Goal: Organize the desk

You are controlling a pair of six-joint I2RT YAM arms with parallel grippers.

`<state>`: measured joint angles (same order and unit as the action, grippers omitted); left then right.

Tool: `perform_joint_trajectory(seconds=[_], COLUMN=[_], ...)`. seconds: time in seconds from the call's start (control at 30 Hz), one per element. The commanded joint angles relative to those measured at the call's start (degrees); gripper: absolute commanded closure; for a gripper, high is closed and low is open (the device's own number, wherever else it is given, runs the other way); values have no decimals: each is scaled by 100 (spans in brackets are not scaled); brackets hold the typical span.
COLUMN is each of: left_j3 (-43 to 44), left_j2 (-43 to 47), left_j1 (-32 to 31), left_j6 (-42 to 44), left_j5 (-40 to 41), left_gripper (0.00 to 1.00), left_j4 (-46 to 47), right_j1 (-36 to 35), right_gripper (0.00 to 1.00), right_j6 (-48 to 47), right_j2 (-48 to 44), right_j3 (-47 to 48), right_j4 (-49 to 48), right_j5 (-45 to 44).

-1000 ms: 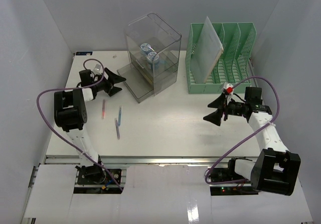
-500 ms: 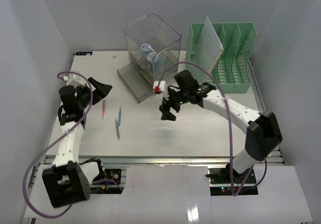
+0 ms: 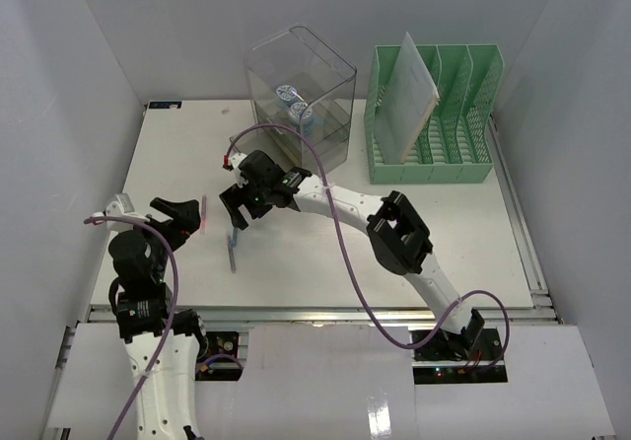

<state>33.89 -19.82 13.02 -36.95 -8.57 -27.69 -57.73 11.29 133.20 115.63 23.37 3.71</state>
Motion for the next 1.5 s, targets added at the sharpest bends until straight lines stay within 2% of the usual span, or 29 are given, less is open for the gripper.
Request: perform_joint_trajectory(seconds=[0.0,0.13,0.37,1.03,1.47], left_j3=[110,124,109,91,52], left_j2=[192,286,378,524,367], left_j1=[8,-36,-139,-177,-203], left_j6=[2,28,64,-5,-57], left_j5=[219,220,230,198,30], left_gripper=[2,2,2,2,2], left_j4=[-691,-721,-729,-781,-760], right_j1=[-106,-159,-167,-378,-383], right_gripper=[13,26,35,39,45], right_j6=[995,1249,1376,1344,983], right_j2=[332,380,706,1111,600], right_j3=[657,402,560,596,-514], right_j4=[-395,-727,-967,-1185,-1376], right_j5=[-944,-1118,-1324,-2087,-2080])
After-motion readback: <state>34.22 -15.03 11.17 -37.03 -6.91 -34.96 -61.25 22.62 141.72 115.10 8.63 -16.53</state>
